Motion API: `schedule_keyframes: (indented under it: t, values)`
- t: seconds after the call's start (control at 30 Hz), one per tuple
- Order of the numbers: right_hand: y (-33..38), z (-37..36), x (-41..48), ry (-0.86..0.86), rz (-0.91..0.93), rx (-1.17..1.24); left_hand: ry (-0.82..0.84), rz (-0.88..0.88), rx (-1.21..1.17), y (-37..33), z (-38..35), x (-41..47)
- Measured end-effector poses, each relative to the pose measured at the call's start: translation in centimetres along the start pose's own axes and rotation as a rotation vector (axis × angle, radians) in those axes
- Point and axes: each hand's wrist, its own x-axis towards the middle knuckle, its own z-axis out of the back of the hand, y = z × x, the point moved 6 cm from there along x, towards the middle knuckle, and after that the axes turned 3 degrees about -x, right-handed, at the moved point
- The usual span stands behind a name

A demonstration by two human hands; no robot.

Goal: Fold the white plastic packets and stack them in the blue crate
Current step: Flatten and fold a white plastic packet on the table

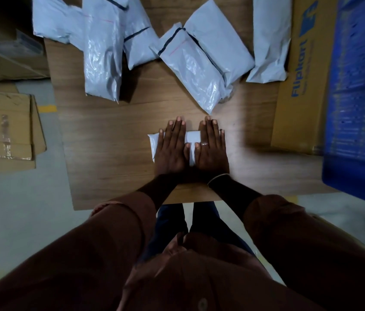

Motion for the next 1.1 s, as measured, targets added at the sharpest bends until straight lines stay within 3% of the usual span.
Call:
schedule_keyframes:
  t: [0.43, 0.6, 0.83, 1.1]
  values:
    - [0.6, -0.1, 0.0, 0.04, -0.037, -0.063, 0.039, -0.001, 0.033, -0.4, -0.2, 0.0]
    - [0.8, 1.5, -0.4, 0.089, 0.019, 0.008, 0.159, -0.006, -0.084, -0.2, 1.2, -0.1]
    - [0.5, 4.8, -0.9, 0.138, 0.095, -0.105, 0.262, -0.036, 0.196, 1.1, 5.3, -1.2]
    - [1.8, 7.6, 1.1, 0.082, 0.141, -0.103, 0.34, 0.132, 0.121, 1.0, 8.5, 1.4]
